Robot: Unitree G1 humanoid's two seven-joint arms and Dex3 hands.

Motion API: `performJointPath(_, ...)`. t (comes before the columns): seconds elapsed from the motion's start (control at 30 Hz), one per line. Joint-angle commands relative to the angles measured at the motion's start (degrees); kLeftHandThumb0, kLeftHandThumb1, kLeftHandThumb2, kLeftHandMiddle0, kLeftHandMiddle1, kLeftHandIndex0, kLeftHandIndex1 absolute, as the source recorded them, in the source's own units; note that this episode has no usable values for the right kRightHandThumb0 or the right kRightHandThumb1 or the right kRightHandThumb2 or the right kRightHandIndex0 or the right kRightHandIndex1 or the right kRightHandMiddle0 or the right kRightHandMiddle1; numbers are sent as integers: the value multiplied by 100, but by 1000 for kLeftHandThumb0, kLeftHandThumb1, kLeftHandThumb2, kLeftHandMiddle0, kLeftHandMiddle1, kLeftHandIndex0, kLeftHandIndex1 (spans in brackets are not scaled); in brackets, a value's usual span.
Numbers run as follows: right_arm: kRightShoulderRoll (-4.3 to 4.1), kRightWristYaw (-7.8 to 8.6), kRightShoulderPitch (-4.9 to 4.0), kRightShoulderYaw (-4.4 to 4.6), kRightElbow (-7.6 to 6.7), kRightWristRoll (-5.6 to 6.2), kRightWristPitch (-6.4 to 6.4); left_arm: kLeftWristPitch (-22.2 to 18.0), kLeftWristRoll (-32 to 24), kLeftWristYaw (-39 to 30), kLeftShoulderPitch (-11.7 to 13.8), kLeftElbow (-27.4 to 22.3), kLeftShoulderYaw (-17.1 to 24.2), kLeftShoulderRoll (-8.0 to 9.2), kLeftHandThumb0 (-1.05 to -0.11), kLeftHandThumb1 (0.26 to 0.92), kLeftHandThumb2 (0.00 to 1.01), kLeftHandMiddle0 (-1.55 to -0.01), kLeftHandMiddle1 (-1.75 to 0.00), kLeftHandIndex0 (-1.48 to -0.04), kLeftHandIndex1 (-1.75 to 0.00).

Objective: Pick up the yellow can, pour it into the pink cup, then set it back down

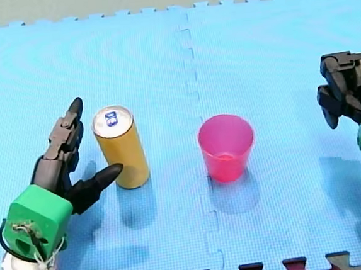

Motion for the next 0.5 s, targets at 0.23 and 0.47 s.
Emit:
performJointPath(0.23,-29,-5,-22,1,-5,-9,-43,334,-288,-151,86,-253,87,-89,-1048,827,0,-118,-6,-110,-1)
performJointPath(0.47,-41,9,-26,2,-6,-9,-37,244,-767,-387,14,48,293,-297,-1047,778,0,-143,-15,-128,-8)
